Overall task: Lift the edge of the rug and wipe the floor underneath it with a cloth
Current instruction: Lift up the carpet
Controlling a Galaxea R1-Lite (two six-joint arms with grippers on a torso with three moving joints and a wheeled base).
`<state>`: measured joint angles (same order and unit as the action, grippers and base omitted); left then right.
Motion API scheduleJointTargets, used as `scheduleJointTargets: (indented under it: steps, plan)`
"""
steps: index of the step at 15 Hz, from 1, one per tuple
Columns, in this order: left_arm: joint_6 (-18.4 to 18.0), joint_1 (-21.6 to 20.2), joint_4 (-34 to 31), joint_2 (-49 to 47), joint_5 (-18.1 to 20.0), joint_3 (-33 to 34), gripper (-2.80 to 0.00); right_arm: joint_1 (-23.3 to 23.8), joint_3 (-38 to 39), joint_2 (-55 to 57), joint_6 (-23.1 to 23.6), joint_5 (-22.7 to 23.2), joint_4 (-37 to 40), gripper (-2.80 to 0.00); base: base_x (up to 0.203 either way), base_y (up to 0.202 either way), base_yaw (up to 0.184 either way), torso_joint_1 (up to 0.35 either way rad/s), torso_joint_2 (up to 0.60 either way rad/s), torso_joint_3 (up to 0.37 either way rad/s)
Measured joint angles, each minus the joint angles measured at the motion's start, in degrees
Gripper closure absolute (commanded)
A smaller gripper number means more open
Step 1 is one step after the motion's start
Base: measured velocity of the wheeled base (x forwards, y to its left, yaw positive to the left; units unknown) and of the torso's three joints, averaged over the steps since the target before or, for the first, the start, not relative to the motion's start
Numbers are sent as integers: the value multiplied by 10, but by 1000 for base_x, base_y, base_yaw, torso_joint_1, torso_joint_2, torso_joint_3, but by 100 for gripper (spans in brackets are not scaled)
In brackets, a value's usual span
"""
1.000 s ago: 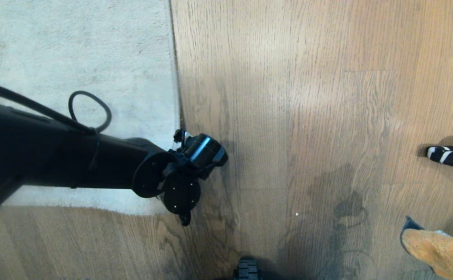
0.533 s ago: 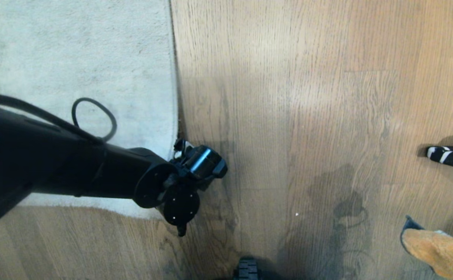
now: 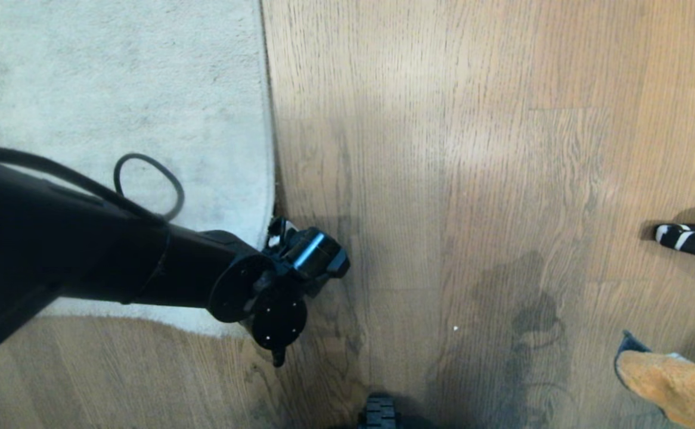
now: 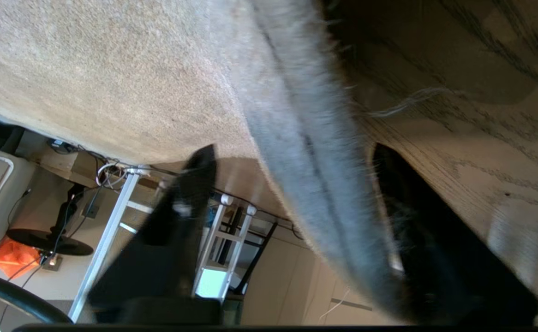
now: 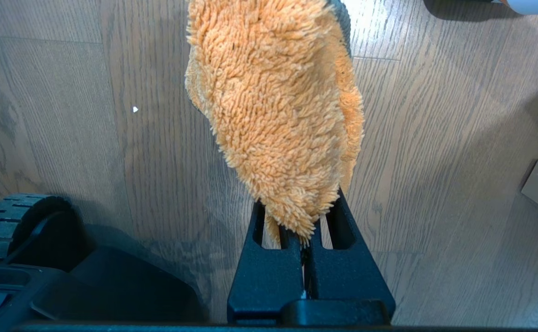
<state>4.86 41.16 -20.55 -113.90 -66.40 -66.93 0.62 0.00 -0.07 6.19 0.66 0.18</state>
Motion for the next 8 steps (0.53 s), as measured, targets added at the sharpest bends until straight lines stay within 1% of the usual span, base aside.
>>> scheduleJointTargets:
  steps: [8]
  plan:
    - [12, 0, 0, -4, 0, 4, 0, 0, 0, 0, -5, 0, 0, 0, 0, 0, 0, 0, 0, 0]
